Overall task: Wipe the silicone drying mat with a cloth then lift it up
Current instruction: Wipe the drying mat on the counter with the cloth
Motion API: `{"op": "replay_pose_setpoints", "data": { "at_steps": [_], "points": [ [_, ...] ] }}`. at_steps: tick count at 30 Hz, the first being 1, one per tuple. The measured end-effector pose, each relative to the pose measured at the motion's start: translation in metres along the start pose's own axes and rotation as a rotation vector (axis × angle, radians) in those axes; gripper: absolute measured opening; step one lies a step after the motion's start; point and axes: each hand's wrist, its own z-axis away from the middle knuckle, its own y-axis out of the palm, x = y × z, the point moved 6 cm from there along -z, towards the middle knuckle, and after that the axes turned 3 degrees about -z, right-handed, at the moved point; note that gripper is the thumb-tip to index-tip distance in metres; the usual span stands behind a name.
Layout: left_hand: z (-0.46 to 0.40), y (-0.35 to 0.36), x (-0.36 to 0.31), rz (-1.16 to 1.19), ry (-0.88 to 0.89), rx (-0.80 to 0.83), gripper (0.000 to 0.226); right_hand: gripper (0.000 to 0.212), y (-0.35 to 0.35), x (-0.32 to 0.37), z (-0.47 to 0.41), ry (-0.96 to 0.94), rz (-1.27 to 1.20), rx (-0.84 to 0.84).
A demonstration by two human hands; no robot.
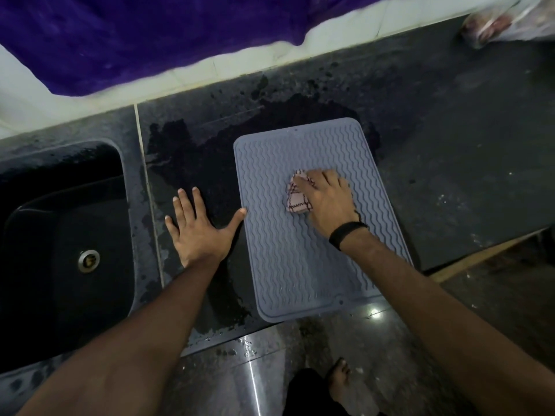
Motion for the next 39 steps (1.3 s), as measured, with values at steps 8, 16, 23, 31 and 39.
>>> {"op": "replay_pose_setpoints", "data": {
  "at_steps": [8, 16, 23, 31, 39],
  "points": [
    [-0.001, 0.0, 0.0, 0.006, 0.005, -0.002, 0.126, 0.059, -0.042, 0.013, -0.104, 0.018, -0.049, -0.142],
    [-0.003, 0.002, 0.001, 0.004, -0.004, -0.011, 0.127, 0.062, -0.003, 0.024, -0.078, 0.009, -0.025, -0.053],
    [-0.001, 0.0, 0.001, 0.013, -0.006, -0.016, 0.126, 0.074, 0.005, 0.033, 0.056, 0.012, -0.064, 0.032],
    [-0.001, 0.0, 0.0, 0.009, -0.01, -0.003, 0.127, 0.078, 0.002, 0.034, 0.116, 0.068, -0.089, 0.004],
    [0.001, -0.001, 0.0, 0.011, 0.004, 0.005, 0.125, 0.066, 0.018, 0.026, 0.078, 0.21, -0.072, -0.07]
  ]
}}
